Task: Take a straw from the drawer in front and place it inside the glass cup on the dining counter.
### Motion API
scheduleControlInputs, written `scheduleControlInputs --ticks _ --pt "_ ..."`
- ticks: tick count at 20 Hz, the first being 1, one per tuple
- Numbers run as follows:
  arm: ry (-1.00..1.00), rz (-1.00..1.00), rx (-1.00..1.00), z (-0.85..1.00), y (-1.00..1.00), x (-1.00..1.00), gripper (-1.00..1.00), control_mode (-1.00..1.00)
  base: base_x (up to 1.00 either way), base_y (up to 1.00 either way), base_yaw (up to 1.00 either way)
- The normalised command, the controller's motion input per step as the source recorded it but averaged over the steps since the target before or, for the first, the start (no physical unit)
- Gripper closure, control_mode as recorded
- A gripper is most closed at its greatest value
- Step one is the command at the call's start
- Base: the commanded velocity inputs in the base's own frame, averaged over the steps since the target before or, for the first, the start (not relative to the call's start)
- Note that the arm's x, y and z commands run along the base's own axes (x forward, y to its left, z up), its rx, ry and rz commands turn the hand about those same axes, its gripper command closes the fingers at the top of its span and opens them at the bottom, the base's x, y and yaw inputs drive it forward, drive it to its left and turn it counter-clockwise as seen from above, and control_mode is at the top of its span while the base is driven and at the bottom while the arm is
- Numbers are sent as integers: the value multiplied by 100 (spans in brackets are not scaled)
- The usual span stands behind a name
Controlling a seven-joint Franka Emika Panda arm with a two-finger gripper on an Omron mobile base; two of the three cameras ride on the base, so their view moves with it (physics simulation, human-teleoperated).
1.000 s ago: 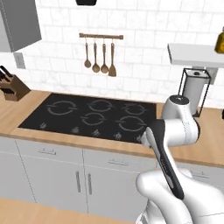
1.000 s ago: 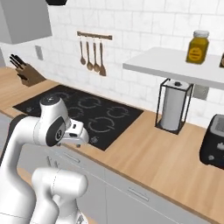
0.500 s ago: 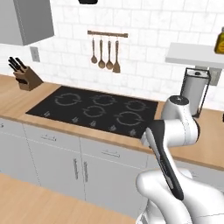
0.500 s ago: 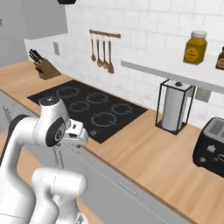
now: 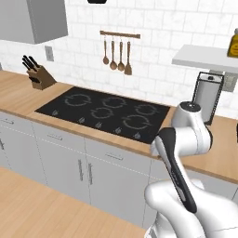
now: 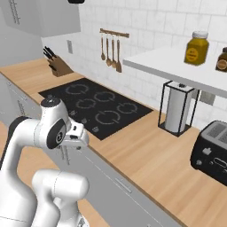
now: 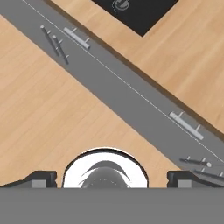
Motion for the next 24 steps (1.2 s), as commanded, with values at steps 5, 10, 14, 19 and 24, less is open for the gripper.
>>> scheduleControlInputs --ticks 5,10,14,19,24 --pt "0 10 -15 -9 85 0 -100 -100 0 0 0" --pt "0 6 -27 -15 96 16 -100 -100 0 0 0" --pt "4 0 -15 -9 54 83 -100 -100 0 0 0" --pt "12 15 -11 -4 17 100 -100 -100 0 0 0" --pt "0 20 -14 -14 10 92 -100 -100 0 0 0"
